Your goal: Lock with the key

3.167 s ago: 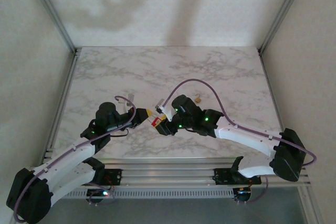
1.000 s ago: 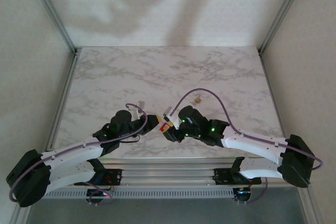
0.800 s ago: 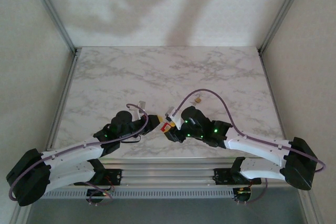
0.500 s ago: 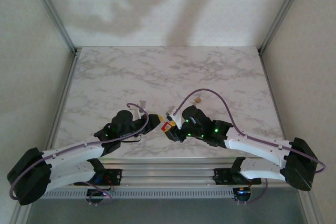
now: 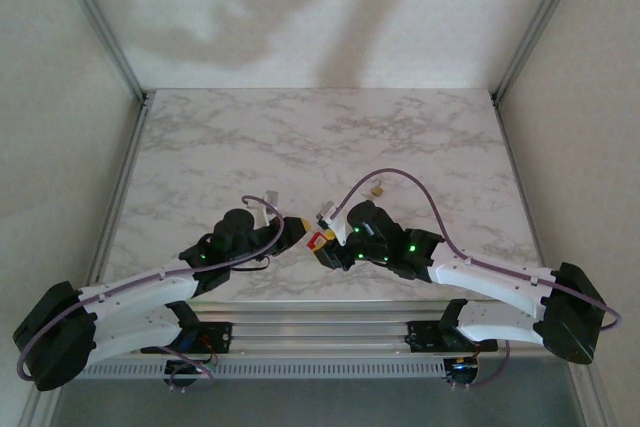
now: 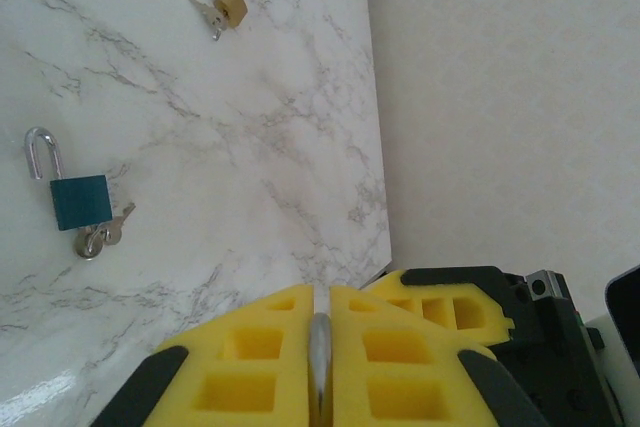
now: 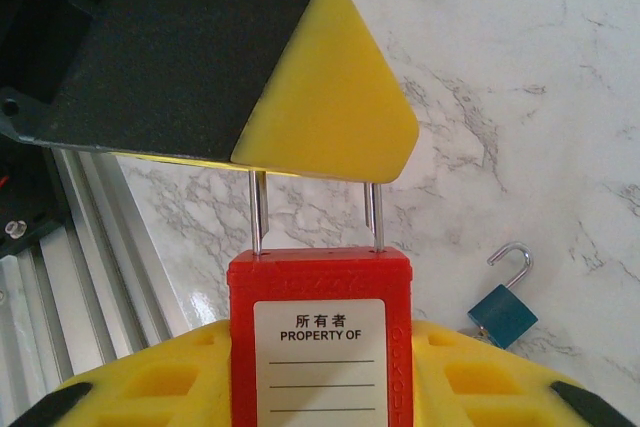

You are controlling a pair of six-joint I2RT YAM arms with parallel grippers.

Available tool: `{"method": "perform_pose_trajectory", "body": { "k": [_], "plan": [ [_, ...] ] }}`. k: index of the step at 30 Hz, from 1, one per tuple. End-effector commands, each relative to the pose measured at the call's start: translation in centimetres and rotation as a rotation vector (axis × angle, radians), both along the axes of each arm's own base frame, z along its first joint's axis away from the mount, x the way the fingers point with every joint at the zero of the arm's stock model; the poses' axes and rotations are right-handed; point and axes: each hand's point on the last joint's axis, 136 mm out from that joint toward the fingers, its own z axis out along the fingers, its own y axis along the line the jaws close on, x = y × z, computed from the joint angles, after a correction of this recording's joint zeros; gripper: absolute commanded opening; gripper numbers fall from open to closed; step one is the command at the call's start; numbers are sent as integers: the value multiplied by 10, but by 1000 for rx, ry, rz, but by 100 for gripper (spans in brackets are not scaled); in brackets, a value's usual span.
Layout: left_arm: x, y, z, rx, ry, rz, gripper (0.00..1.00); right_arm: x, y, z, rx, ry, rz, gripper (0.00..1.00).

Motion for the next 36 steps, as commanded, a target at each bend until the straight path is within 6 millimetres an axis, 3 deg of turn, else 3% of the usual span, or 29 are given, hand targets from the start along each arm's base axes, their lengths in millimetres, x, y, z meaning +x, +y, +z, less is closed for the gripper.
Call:
{"method": "perform_pose_trajectory", "body": {
  "k": [1, 5, 12, 25, 29, 36],
  "plan": [
    [-28, -13, -10, 53, 29, -144, 5, 35, 12, 71, 255, -123, -127, 0],
    [-25, -12, -6, 56, 19, -139, 22, 35, 11, 70, 250, -124, -126, 0],
    [-18, 0, 4, 79, 2, -107, 43, 34, 12, 70, 248, -123, -117, 0],
    [2, 45, 63, 71, -82, 29, 74, 34, 13, 67, 234, -118, -109, 0],
    [0, 41, 69, 33, -77, 10, 77, 33, 14, 67, 233, -117, -105, 0],
    [-5, 30, 50, 46, -18, -44, 79, 32, 15, 66, 233, -111, -96, 0]
  ]
}}
